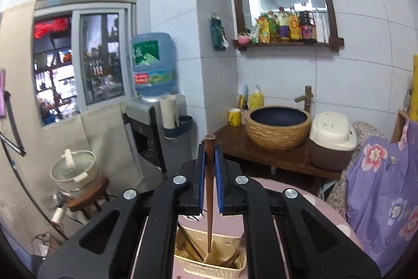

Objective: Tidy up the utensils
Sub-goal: 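Open the right tool to drop the chopstick into the holder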

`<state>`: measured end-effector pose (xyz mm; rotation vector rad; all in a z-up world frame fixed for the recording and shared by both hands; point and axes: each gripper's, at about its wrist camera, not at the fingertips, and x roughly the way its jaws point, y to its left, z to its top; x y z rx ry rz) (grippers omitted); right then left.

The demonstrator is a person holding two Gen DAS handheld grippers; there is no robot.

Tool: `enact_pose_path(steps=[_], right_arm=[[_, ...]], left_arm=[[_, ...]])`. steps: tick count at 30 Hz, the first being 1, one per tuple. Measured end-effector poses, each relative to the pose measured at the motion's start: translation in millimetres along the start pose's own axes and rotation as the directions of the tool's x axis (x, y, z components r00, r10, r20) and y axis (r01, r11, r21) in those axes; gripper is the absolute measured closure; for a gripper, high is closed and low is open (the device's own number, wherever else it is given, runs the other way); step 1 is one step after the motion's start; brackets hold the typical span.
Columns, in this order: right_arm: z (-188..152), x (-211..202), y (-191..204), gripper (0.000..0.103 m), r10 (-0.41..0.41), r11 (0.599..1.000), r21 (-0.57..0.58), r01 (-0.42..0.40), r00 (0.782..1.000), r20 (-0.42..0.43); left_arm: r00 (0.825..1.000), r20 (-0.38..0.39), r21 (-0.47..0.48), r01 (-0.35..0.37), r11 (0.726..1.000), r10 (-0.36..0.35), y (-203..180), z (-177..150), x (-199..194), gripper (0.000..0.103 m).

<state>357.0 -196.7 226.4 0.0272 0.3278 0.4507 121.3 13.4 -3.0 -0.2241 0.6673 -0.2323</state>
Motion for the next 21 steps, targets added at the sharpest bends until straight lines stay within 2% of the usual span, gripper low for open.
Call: enact_pose_path(steps=[4,9,14,16,17,18,19,21], right_arm=[[-31,20,-9,0.095,-0.011,0.999,0.03,0.013,0.998,-0.055],[-62,36,-7,0.095,-0.041,0.999,0.014,0.043,0.994,-0.103],[-85,33,-3,0.094,-0.089,0.996,0.006,0.089,0.992,-0.087],[-88,24,1,0.085,-0.098,0.995,-0.002,0.098,0.993,-0.063],[-90,14,4,0.065,-0.114,0.994,-0.004,0.114,0.993,-0.033],[-92,5,6,0.038,-0.133,0.991,-0.001,0.133,0.991,-0.002],[-95,-7,9,0.029,-0.155,0.988,0.004,0.155,0.987,0.043],[-103,-31,17,0.024,-0.165,0.986,0.001,0.166,0.98,0.112]], left_arm=[[1.0,-0.007,-0.013,-0.002,1.0,0.002,5,-2,3,0.052],[1.0,-0.015,-0.012,0.001,1.0,-0.001,4,-4,6,0.052],[1.0,-0.019,-0.007,0.001,1.0,-0.001,3,-6,8,0.052],[1.0,-0.02,-0.009,-0.003,1.0,0.002,3,-6,9,0.051],[1.0,-0.02,-0.011,-0.003,1.0,0.003,3,-6,9,0.05],[1.0,-0.018,-0.014,-0.003,1.0,0.003,3,-6,9,0.049],[1.0,-0.013,-0.016,-0.004,1.0,0.004,3,-6,9,0.047],[1.0,-0.004,-0.019,-0.008,1.0,0.008,3,-6,10,0.043]])
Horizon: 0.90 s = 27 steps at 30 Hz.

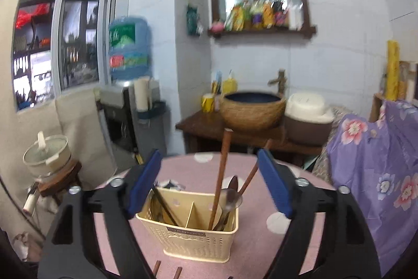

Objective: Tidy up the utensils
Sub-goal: 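Open the right tool to drop the chopstick into the holder, then grasp a brown chopstick with the right tool while the left tool grasps another brown chopstick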

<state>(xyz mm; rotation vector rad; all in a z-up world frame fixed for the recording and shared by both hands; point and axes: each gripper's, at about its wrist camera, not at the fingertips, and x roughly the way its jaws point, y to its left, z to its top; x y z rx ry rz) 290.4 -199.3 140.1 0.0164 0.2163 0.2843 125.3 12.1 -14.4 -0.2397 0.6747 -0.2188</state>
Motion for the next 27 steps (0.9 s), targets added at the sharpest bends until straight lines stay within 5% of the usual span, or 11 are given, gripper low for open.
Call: enact_pose_path(steps=[12,16,20,27], right_arm=[[-83,-74,-5,0.02,-0.111,0.992,0.037,0.117,0.986,-0.127],[-125,-70,-14,0.02,-0.16,0.981,0.06,0.184,0.947,-0.277],[-164,-59,-24,0.031,-0.153,0.961,0.138,0.238,0.88,-0.449],[-202,-35,-23,0.051,-0.08,0.932,0.246,0.267,0.811,-0.579]], left_arm=[[0.995,0.066,0.086,-0.086,0.993,0.08,-15,5,10,0.012],[0.996,0.015,0.108,-0.093,0.99,0.092,-16,8,24,0.01],[0.995,-0.032,0.072,-0.088,0.993,0.091,-12,8,36,0.011],[0.99,-0.076,0.119,-0.107,0.987,0.116,-26,6,54,0.032]])
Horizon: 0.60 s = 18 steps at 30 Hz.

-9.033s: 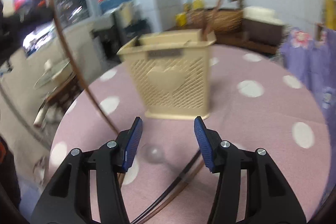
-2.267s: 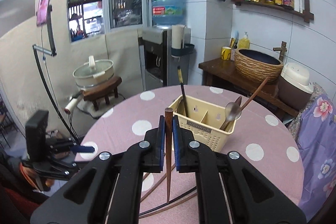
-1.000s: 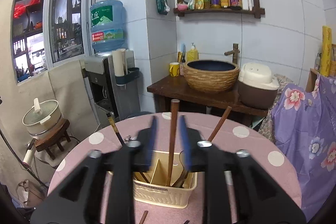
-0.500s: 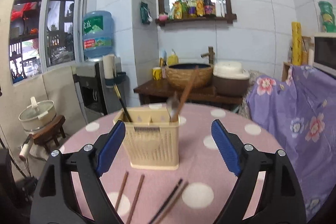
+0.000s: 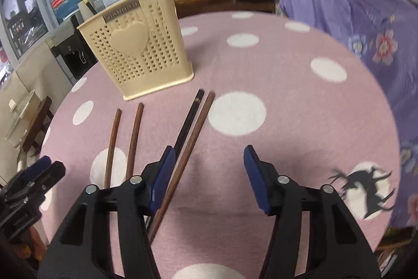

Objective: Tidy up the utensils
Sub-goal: 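Grasp a brown chopstick with the right tool while the left tool grasps another brown chopstick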

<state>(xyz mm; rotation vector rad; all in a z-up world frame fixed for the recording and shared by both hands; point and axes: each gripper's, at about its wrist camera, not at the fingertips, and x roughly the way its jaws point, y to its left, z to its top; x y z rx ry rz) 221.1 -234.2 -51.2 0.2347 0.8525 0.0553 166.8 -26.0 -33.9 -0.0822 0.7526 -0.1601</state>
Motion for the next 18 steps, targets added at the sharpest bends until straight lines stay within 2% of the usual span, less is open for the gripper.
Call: enact_pose_path(steps=[9,13,18], right_arm=[[7,35,20,0.064,-0.071,0.997,-0.013,0.07,0.995,-0.067],[8,40,26,0.067,-0.114,0.992,-0.052,0.111,0.992,-0.057],[11,38,21,0.081,-0.073,0.995,-0.078,0.067,0.994,-0.077]], left_arm=[[0.998,-0.056,0.011,-0.026,1.0,0.027,-13,10,27,0.034],[0.997,-0.073,0.029,-0.035,0.999,0.037,-20,14,36,0.036],[0.995,-0.089,0.046,-0.039,0.998,0.043,-22,14,42,0.041]])
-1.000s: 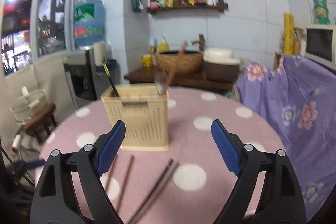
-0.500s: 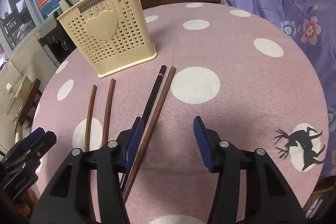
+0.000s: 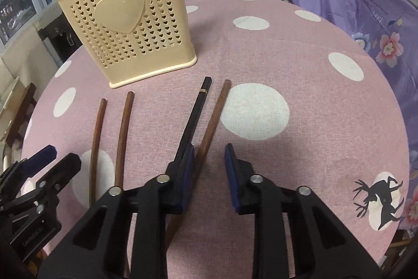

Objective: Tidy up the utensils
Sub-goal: 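Grasp a brown chopstick with the right tool while the left tool grasps another brown chopstick, then lift both chopsticks upright and carry them over the beige holder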

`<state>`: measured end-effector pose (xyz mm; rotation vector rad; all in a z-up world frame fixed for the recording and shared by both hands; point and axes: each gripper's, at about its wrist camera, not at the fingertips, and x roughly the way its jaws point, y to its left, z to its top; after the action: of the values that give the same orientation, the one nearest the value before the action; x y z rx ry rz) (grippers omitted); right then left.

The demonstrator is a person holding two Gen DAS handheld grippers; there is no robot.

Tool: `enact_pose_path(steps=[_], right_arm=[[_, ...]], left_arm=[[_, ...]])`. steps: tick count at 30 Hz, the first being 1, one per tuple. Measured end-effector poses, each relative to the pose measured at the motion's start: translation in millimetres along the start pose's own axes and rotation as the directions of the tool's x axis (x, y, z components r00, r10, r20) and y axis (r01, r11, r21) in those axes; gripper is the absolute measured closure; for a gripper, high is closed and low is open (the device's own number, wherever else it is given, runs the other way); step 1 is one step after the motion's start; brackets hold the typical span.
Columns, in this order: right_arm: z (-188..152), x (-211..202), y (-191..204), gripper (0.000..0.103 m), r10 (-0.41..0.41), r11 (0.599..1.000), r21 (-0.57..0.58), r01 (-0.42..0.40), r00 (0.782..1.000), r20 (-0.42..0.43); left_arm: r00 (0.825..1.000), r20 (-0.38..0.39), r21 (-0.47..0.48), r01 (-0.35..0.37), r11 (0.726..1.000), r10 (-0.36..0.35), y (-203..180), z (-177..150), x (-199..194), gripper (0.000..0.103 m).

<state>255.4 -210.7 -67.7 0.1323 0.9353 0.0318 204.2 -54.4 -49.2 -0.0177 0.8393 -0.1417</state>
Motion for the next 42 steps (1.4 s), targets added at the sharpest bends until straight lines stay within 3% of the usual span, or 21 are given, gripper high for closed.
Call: enact_pose_path(steps=[3,8,11,19,25,42], right_arm=[[6,2,-3,0.081,-0.009,1.0,-0.014,0.009,1.0,-0.006],[22,10,-15,0.081,0.005,0.998,0.058,-0.004,1.0,-0.02],[28,16,-17,0.081,0.007,0.995,0.102,-0.002,0.999,-0.041],[43,27,-16,0.081,-0.021,0.987,0.159,0.027,0.999,-0.039],[54,38,-22,0.093,-0.042,0.979,0.2,0.047,0.999,-0.032],[59,42,-20,0.095,-0.016,0.984,0.175,0.017,1.0,-0.005]], left_arm=[[1.0,-0.002,-0.006,-0.003,1.0,0.003,3,2,1,0.042],[1.0,-0.025,-0.024,-0.001,1.0,0.0,4,12,13,0.043],[0.999,-0.04,-0.053,0.005,0.999,-0.007,5,18,22,0.05],[0.996,-0.089,-0.008,-0.018,1.0,0.017,-12,30,45,0.077],[0.994,-0.085,0.026,-0.063,0.998,0.065,-16,34,53,0.088],[0.994,-0.103,0.045,-0.038,0.998,0.043,-17,45,59,0.095]])
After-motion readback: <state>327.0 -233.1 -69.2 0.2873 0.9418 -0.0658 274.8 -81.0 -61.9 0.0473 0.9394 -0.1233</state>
